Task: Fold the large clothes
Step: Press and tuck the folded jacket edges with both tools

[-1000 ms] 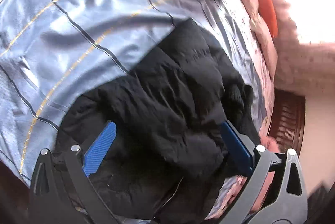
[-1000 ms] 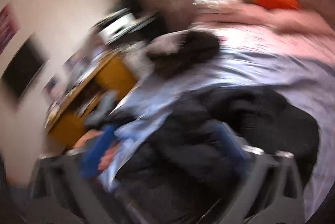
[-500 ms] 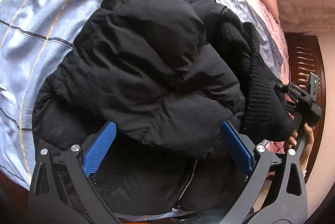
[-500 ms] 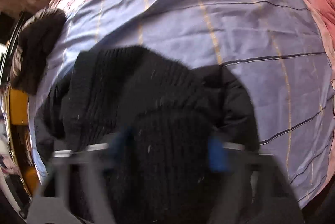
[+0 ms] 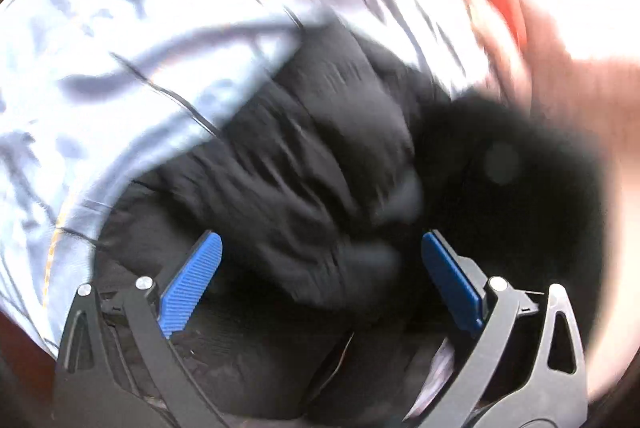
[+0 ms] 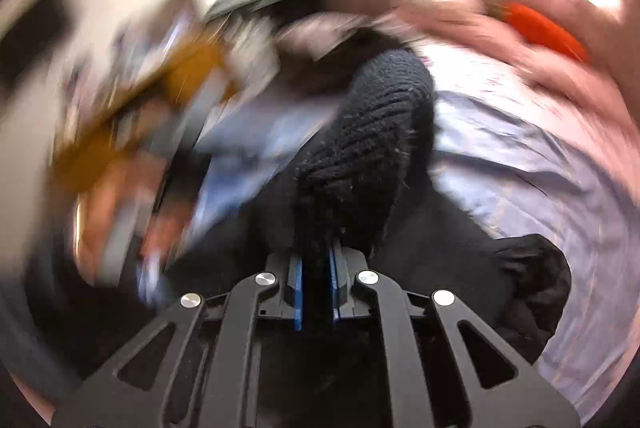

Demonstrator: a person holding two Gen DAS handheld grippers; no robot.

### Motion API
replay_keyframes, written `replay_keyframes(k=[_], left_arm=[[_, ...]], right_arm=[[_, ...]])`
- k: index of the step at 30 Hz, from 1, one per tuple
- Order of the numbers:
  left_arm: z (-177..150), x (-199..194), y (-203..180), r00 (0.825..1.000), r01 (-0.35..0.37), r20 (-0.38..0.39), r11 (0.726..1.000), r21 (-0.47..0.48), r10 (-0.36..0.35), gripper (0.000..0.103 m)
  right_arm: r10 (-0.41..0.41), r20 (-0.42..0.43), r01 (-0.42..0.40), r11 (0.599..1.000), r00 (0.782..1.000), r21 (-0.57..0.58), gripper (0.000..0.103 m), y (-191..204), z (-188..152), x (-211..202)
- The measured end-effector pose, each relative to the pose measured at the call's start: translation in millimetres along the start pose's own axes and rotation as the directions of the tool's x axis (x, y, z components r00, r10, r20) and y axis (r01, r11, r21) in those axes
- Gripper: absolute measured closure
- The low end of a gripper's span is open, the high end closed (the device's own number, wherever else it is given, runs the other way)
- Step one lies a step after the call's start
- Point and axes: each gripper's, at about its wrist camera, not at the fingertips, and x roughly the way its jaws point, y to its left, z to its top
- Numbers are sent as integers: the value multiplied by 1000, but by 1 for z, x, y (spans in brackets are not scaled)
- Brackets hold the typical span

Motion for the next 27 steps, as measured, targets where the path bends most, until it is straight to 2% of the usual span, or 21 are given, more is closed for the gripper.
replay_keyframes(k=[2, 3, 5, 6, 7, 8, 9, 11, 12, 13, 14, 15, 17, 19, 20, 21, 23, 24, 25, 26, 27], left_arm=[[8, -27, 18, 991, -31, 125, 997, -76, 40, 2], [9, -42, 25, 981, -34, 187, 994, -107, 54, 2], [9, -58, 27, 967, -18, 251, 994, -104, 44, 2], [7, -62, 18, 966, -13, 259, 999, -53, 27, 2], [4, -61, 4, 968, -9, 252, 1000, 28, 2, 2], [0, -60, -8, 970, -4, 242, 995, 95, -20, 2], [-8, -56, -29, 974, 13, 221, 980, 200, -58, 2], [-34, -48, -70, 981, 56, 149, 913, 405, -126, 2], [-49, -41, -91, 988, 34, 113, 865, 501, -104, 2], [-62, -30, -106, 994, -39, 106, 821, 569, -26, 2], [-69, -22, -112, 993, -91, 115, 803, 589, 28, 2], [-74, -10, -112, 991, -133, 105, 796, 590, 87, 2], [-73, 15, -98, 987, -121, -21, 832, 542, 158, 2], [-75, 39, -64, 961, -100, -184, 880, 464, 206, 2], [-79, 48, -54, 947, -116, -218, 885, 450, 234, 2], [-86, 59, -40, 926, -142, -253, 880, 454, 280, 2], [-100, 79, -21, 891, -156, -314, 870, 468, 328, 2], [-107, 91, -12, 868, -174, -337, 859, 481, 364, 2], [-115, 107, -4, 834, -220, -343, 831, 511, 432, 2], [-118, 114, 0, 821, -245, -335, 815, 526, 463, 2], [-121, 118, 0, 816, -265, -317, 800, 538, 484, 2]], right_arm=[[13, -141, -26, 996, 990, -89, 93, 37, -24, 27], [36, -181, -52, 995, 983, -84, 93, 42, -35, 36], [102, -165, -102, 995, 981, 8, 92, 28, -42, 34], [143, -108, -131, 985, 984, 113, 90, 3, -43, 26], [162, -63, -148, 971, 985, 185, 86, -15, -43, 19], [143, 9, -140, 949, 990, 284, 68, -41, -43, 9], [101, 51, -113, 932, 994, 343, 55, -57, -44, 2], [-1, 136, -62, 888, 991, 455, 54, -93, -45, -9], [-14, 157, -65, 870, 987, 489, 54, -104, -45, -10], [-2, 192, -102, 842, 981, 530, 54, -114, -45, -9], [7, 216, -130, 819, 976, 559, 54, -120, -45, -7], [-1, 225, -134, 800, 974, 585, 54, -124, -45, -1], [6, 157, -98, 807, 988, 582, 54, -120, -45, 23], [63, 17, -62, 840, 998, 539, 54, -103, -49, 58], [75, -87, -22, 866, 993, 500, 54, -94, -57, 81], [52, -162, 28, 890, 985, 454, 54, -85, -68, 96], [-9, -241, 101, 923, 970, 372, 54, -72, -90, 116], [-46, -265, 135, 934, 963, 330, 53, -67, -101, 125], [-66, -280, 155, 937, 958, 312, 53, -65, -107, 133], [-83, -302, 178, 937, 950, 301, 52, -65, -112, 142], [-90, -313, 187, 937, 945, 295, 51, -65, -114, 148]])
